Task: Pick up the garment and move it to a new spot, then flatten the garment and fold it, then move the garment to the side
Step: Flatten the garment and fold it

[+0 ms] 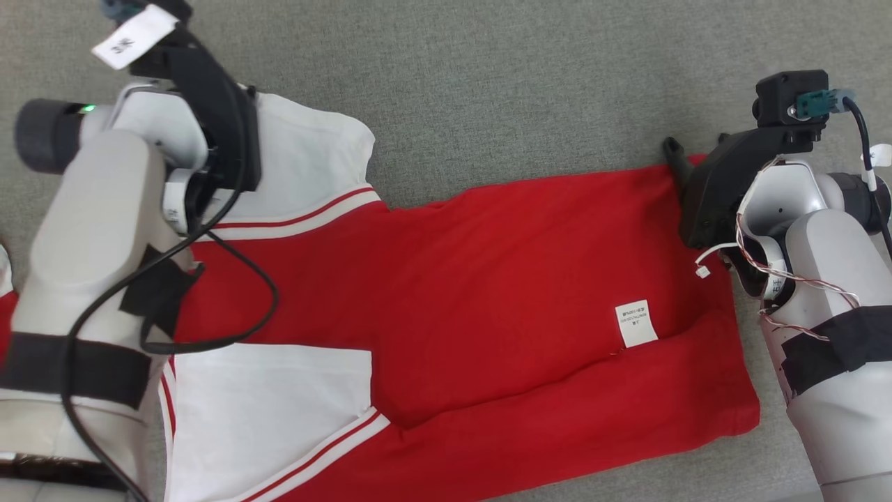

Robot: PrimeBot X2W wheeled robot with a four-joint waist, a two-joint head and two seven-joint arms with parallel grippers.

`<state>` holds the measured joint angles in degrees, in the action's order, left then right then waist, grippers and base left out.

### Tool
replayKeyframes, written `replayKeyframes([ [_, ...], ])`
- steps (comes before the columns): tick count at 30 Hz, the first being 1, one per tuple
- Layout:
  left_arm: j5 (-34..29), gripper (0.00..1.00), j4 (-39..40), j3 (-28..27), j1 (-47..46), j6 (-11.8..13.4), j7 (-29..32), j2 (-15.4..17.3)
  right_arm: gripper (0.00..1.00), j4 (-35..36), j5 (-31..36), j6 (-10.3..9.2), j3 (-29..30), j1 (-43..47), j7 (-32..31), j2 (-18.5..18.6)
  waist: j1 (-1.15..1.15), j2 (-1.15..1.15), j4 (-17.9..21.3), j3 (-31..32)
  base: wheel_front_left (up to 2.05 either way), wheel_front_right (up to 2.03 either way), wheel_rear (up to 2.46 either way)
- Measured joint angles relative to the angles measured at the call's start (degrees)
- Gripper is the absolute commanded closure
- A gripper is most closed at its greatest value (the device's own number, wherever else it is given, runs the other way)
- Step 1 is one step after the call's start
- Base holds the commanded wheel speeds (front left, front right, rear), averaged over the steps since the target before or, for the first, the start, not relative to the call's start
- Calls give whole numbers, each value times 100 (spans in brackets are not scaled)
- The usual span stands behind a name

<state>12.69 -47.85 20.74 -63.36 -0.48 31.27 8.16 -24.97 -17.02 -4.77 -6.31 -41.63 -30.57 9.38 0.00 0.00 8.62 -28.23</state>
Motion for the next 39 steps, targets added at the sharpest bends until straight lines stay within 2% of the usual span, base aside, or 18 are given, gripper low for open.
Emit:
replayKeyframes([
  [7,27,0,-375,77,-50,-260,-64,-100,0,-297,0,-25,49,15,120,24,0,0,0,227,0,0,0],
  [13,27,2,-501,76,-28,-266,-162,1,0,-310,-1,-2,-68,41,134,-92,-1,0,60,387,0,0,0],
  [14,27,16,-502,79,-30,-265,-165,0,0,-303,-2,31,-92,46,132,-98,-1,0,83,387,0,0,0],
  [16,27,26,-516,81,-30,-266,-167,-52,0,-290,-3,49,-105,109,131,-100,0,0,119,377,0,0,0],
  [20,27,28,-604,88,-30,-305,-229,-100,0,-297,-8,110,-161,151,81,-118,-1,0,165,341,0,0,0],
  [23,29,45,-687,88,-32,-305,-292,-101,2,-299,-8,125,-170,152,75,-119,0,0,179,332,0,0,0],
  [24,29,50,-701,88,-35,-305,-302,-101,7,-299,-8,125,-171,152,75,-118,-1,0,179,331,0,0,0],
  [26,29,56,-728,97,-38,-307,-335,-109,27,-303,-8,125,-174,153,52,-118,-1,0,178,329,0,0,0],
  [27,29,62,-742,104,-41,-307,-352,-114,49,-303,-8,125,-183,153,31,-118,-1,0,176,327,0,0,0],
  [28,27,71,-756,114,-44,-308,-365,-114,56,-302,-9,126,-197,153,29,-122,-1,0,173,326,0,0,0],
  [30,27,98,-801,135,-55,-309,-385,-120,67,-301,-9,126,-210,153,24,-143,-1,0,168,329,0,0,0],
  [32,27,100,-838,169,-59,-314,-411,-131,71,-302,-9,126,-215,153,22,-144,-1,0,162,336,0,0,0],
  [35,27,100,-895,181,-75,-314,-468,-136,93,-320,-9,126,-223,152,3,-144,0,0,159,363,0,0,0],
  [36,27,100,-914,182,-85,-314,-488,-137,97,-321,-9,126,-225,152,-5,-144,-1,0,159,370,0,0,0],
  [39,27,100,-981,182,-101,-314,-520,-146,100,-333,-9,126,-227,153,-21,-143,0,0,159,388,0,0,0],
])
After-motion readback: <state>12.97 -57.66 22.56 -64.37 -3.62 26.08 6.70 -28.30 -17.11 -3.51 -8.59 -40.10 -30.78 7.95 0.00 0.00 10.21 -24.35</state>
